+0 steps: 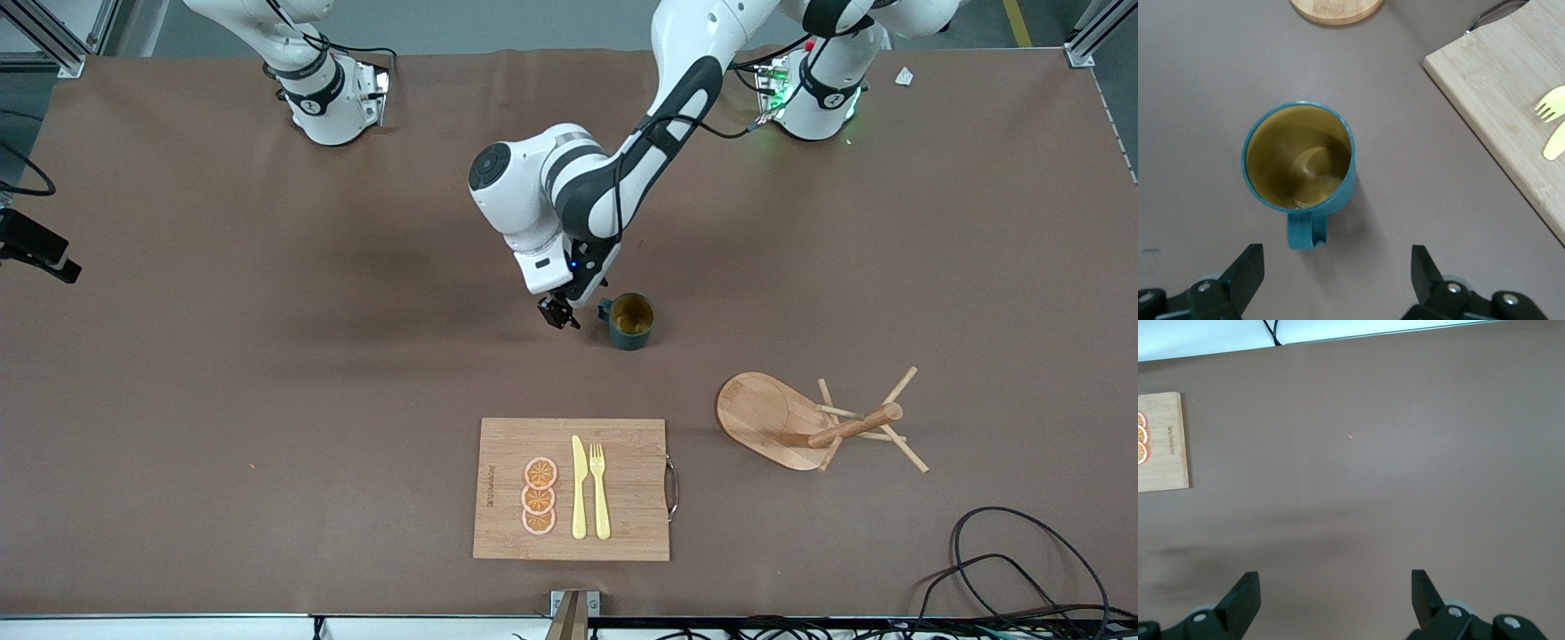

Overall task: Pass cup and hang on rack
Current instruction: 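Lower the left gripper and grasp the teal mug's handle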

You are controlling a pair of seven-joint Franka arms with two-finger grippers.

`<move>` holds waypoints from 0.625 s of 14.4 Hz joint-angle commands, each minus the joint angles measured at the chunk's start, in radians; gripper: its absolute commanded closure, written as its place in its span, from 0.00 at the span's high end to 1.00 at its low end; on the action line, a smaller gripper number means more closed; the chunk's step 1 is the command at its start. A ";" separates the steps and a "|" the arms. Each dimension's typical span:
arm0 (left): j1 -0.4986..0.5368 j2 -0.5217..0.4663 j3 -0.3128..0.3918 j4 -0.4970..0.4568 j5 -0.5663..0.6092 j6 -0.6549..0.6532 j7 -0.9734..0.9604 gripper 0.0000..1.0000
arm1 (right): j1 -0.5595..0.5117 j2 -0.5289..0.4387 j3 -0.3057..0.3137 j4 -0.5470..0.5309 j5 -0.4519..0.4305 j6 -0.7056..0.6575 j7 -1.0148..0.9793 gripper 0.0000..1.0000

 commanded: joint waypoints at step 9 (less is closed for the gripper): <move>-0.039 0.052 0.012 0.026 0.046 -0.098 -0.037 0.88 | -0.021 -0.073 0.016 -0.072 -0.010 0.018 -0.005 1.00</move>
